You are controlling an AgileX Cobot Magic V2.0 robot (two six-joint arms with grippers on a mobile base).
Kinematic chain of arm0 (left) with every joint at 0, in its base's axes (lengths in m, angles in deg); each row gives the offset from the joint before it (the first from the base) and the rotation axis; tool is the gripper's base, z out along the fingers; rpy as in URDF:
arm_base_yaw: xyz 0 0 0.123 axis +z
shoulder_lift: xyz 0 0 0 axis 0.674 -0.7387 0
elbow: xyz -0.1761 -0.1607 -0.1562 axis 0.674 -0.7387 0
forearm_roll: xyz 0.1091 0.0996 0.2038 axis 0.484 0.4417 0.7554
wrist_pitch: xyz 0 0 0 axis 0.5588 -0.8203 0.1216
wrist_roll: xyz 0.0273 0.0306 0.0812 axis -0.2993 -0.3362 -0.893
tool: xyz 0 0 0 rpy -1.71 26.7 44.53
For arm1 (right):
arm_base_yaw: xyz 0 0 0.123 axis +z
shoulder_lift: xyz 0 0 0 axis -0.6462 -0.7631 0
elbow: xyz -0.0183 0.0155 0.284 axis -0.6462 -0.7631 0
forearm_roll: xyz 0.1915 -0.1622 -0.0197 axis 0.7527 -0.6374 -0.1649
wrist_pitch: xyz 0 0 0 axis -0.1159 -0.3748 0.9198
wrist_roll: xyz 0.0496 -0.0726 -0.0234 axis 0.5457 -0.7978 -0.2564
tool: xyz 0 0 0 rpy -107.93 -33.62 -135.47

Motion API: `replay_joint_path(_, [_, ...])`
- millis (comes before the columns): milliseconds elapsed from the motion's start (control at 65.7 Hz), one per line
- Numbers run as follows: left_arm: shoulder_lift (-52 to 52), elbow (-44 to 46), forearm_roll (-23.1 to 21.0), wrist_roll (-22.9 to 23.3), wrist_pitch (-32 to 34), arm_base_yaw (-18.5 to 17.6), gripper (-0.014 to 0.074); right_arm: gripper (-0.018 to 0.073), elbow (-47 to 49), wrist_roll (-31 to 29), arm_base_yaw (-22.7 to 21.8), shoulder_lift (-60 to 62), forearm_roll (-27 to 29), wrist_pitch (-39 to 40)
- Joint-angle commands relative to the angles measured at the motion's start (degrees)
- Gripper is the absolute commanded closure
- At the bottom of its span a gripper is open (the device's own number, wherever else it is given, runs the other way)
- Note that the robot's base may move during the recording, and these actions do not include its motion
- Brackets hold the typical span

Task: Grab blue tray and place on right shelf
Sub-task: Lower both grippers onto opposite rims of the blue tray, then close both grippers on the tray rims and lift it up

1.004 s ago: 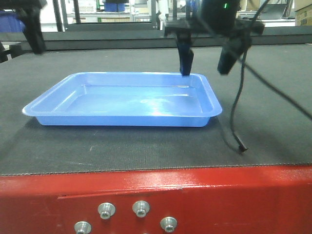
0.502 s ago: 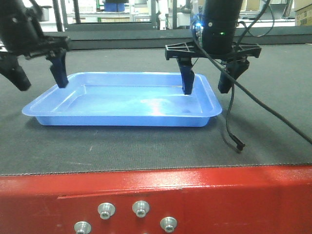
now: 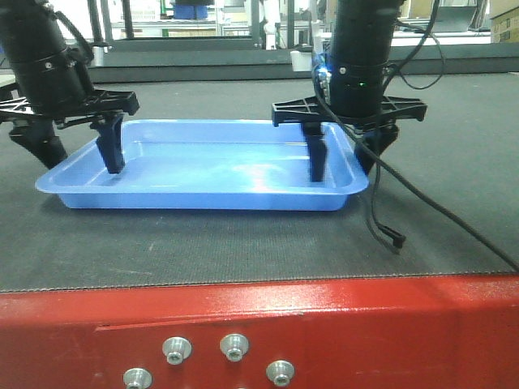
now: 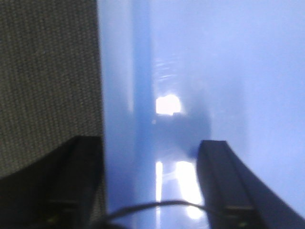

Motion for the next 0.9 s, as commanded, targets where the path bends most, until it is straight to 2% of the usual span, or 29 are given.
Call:
replay_joint_path(0, [3.52, 1.95, -0.3, 0.44, 1.96, -0.15, 0.0447, 0.0447, 1.85, 0.05, -0.15, 3.67, -0.64, 0.97])
replay_joint_path(30, [3.52, 1.95, -0.3, 0.44, 1.96, -0.15, 0.0515, 0.0524, 1.85, 0.05, -0.15, 3.67, -0.64, 0.92])
replay_joint_path(106, [3.31, 1.95, -0.21, 0.44, 1.83, -0.03, 0.066, 0.0496, 1.85, 0.05, -0.15, 3.67, -0.7, 1.11])
replay_joint_path(167, [3.04, 1.95, -0.21, 0.44, 1.25, -0.03, 0.0629, 0.05, 1.85, 0.05, -0.21, 3.75, -0.7, 1.01])
replay_joint_path(441, [5.24, 7.11, 4.2, 1.25, -8.46, -0.03, 0.0638, 0.0501, 1.85, 0.05, -0.21, 9.91, -0.64, -0.29])
replay_joint_path(593, [11.33, 8.57, 6.35, 2.59, -12.33, -0.03, 0.0638, 0.0501, 1.85, 0.05, -0.21, 15.82, -0.71, -2.32])
replay_joint_path(882, [23.07, 5.21, 6.35, 4.96, -19.47, -1.04, 0.0638, 0.0501, -1.59, -0.07, 1.16, 26.4, -4.18, -8.45])
